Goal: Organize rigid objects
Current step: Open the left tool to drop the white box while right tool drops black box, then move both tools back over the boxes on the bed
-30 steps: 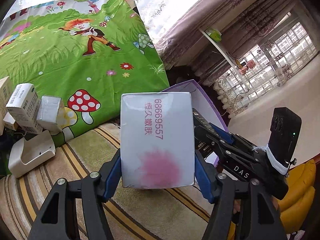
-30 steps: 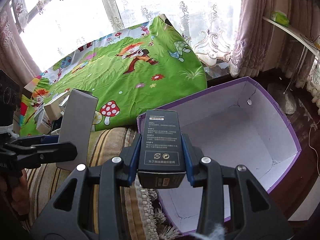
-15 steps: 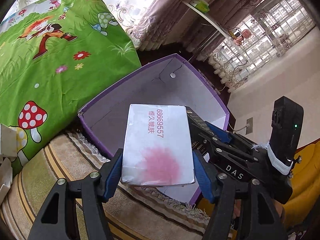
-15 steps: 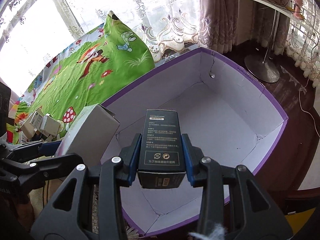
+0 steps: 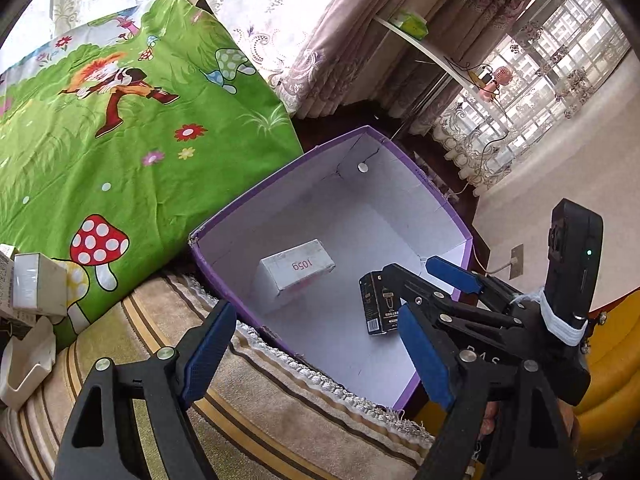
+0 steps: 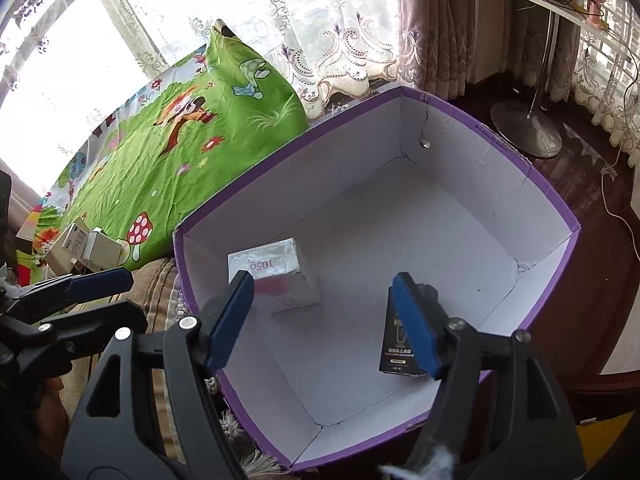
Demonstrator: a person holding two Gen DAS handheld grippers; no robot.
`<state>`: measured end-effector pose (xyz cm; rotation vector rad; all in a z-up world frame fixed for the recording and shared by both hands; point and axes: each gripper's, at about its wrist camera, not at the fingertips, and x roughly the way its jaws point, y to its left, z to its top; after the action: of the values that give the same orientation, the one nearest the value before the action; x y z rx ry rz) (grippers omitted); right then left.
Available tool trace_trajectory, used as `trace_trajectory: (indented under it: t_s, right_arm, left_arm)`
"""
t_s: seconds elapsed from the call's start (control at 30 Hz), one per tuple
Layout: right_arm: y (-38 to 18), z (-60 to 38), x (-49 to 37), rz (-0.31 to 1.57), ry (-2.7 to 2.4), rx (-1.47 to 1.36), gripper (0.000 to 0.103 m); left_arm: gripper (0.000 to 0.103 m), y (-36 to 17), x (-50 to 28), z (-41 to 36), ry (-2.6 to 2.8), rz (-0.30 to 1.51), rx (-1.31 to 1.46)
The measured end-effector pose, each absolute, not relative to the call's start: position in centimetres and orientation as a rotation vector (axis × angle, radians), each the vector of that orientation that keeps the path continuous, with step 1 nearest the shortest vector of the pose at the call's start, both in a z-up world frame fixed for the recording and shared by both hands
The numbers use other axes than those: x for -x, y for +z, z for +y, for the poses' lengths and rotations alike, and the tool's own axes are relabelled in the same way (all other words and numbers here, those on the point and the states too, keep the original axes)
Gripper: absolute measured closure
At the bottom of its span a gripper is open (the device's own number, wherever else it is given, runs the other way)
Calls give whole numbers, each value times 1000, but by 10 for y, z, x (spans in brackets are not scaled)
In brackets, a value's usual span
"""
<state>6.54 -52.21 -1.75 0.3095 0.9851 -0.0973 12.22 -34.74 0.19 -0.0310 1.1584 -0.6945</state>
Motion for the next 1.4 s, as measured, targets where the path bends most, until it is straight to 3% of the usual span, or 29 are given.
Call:
trace_trajectory:
  t_s: [0.3,0.6,1.4]
  right_arm:
    - [9,-496,-69,908,-54,-232,26]
    - [36,-445,-81,855,76,-161,24]
    - [34,-289,-128,868,378,149,22]
  left_arm:
    - [19,47,-109,-313,-596,863,-55]
    - [19,65,-113,-237,-441,743,-56]
    - [19,66,-126,-26,-46,731,114]
